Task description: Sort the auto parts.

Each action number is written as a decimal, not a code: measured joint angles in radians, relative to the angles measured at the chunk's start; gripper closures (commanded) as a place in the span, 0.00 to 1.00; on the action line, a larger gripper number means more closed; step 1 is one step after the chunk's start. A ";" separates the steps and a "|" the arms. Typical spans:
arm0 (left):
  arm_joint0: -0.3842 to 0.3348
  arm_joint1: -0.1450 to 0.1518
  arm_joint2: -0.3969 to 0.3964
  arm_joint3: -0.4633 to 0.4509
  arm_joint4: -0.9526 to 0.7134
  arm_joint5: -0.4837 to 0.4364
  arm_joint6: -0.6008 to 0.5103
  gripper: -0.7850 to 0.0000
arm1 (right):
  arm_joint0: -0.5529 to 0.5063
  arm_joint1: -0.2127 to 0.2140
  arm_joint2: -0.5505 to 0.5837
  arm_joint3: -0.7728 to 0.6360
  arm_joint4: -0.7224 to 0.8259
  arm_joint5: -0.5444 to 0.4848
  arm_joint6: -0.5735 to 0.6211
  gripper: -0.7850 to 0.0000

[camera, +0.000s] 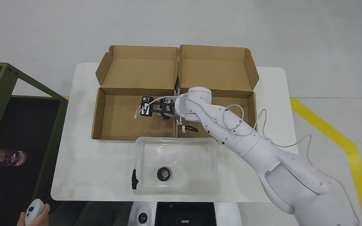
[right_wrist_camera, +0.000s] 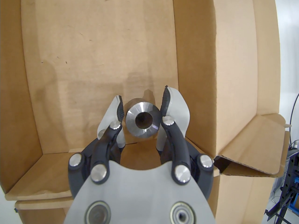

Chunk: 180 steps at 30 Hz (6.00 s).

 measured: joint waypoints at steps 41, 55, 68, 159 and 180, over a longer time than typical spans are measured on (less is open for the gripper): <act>0.000 0.000 0.000 0.000 0.000 0.000 0.000 0.00 | -0.430 0.161 0.312 -0.681 -0.038 -0.284 0.005 0.51; 0.000 0.000 0.000 0.000 0.000 0.000 0.000 0.00 | -0.601 0.213 0.353 -0.806 -0.078 -0.373 0.033 0.51; 0.000 0.000 0.000 0.000 0.000 0.000 0.000 0.00 | -0.685 0.245 0.344 -0.831 -0.112 -0.423 0.008 0.47; 0.000 0.000 0.000 0.000 0.000 0.000 0.000 0.00 | -0.557 0.295 0.331 -0.795 -0.106 -0.349 -0.333 1.00; 0.000 0.000 0.000 0.000 0.000 0.000 0.000 0.00 | -0.480 0.290 0.355 -0.742 -0.107 -0.319 -0.379 1.00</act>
